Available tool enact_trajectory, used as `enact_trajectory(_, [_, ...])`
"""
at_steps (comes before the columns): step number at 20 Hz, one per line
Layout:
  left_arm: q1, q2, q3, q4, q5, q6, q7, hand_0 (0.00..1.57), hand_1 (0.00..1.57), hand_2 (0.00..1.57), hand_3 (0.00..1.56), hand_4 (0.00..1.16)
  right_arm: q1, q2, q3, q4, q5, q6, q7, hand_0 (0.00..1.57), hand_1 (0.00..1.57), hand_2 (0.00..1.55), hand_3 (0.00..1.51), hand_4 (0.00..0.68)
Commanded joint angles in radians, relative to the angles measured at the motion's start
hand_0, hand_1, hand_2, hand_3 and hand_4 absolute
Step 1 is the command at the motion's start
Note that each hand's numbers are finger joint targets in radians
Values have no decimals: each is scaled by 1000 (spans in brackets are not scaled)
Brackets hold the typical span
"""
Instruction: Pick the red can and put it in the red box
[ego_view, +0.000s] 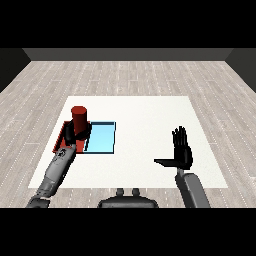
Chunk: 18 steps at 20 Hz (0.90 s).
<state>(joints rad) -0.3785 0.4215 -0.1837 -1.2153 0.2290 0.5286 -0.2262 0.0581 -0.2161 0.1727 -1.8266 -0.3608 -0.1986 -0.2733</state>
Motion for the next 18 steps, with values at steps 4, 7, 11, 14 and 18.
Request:
enact_trajectory(4, [-28, 136, 50, 346, -53, -86, 52, 1571, 1571, 1559, 1493, 1059, -33, -9, -42, 58, -9, 13, 4, 0, 0, 0, 0, 0])
enact_trajectory(7, [-117, 128, 36, 560, -103, -77, 91, 1571, 1571, 1550, 1466, 1049, 9, 3, -22, 62, 4, 17, -18, 0, 0, 0, 0, 0])
enact_trajectory(11, [-184, 140, 11, 764, -160, -98, 161, 1232, 1232, 1150, 1068, 922, -15, 28, -27, 145, 11, 27, -66, 0, 0, 0, 0, 0])
enact_trajectory(14, [-199, 100, 24, 905, -164, -131, 125, 632, 632, 598, 0, 771, -41, 11, -41, 165, 14, 31, -45, 0, 0, 0, 0, 0])
enact_trajectory(18, [-258, 53, 10, 1024, -194, -130, 156, 920, 920, 877, 0, 714, -115, 40, -68, 251, 2, 35, -83, 0, 0, 0, 0, 0])
